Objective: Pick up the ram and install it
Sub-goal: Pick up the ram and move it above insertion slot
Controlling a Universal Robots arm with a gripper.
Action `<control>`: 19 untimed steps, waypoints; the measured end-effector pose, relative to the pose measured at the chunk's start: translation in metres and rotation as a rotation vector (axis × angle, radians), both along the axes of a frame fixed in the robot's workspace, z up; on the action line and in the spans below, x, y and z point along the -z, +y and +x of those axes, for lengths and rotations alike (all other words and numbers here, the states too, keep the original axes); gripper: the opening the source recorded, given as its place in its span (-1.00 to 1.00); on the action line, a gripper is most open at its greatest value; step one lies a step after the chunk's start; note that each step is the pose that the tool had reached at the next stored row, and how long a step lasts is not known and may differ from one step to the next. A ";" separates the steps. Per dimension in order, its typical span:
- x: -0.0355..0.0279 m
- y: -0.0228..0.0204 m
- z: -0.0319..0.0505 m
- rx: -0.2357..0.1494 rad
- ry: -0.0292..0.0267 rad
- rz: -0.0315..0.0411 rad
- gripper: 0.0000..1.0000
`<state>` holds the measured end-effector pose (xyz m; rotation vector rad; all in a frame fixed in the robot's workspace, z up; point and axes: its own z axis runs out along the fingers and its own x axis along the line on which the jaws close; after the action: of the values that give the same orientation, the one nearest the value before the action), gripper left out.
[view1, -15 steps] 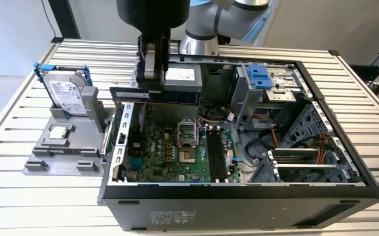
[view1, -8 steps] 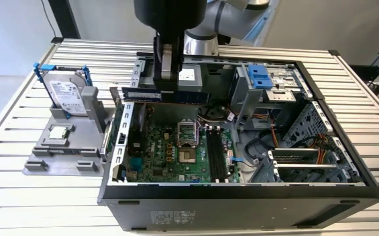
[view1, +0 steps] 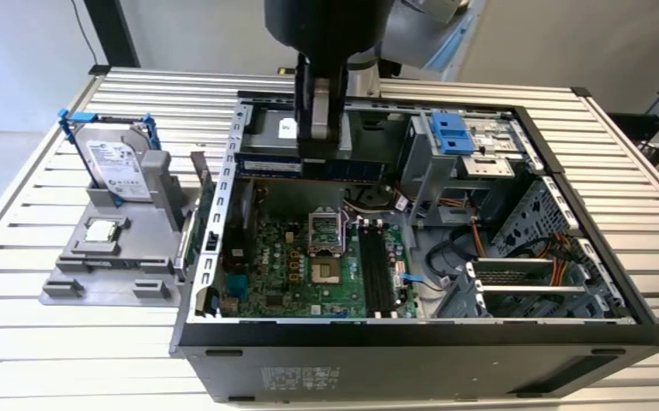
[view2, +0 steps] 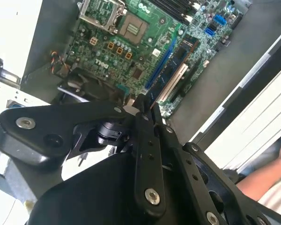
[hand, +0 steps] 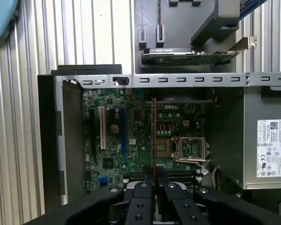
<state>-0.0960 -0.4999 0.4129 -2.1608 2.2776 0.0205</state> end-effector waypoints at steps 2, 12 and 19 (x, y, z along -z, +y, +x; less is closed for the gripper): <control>0.0001 0.0000 0.0031 0.000 0.0000 -0.0002 -1.00; 0.0000 0.0000 0.0067 -0.001 0.0000 -0.0003 -1.00; 0.0015 0.0003 0.0259 -0.001 0.0001 -0.0005 -1.00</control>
<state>-0.0701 -0.4996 0.4115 -2.1621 2.2770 0.0200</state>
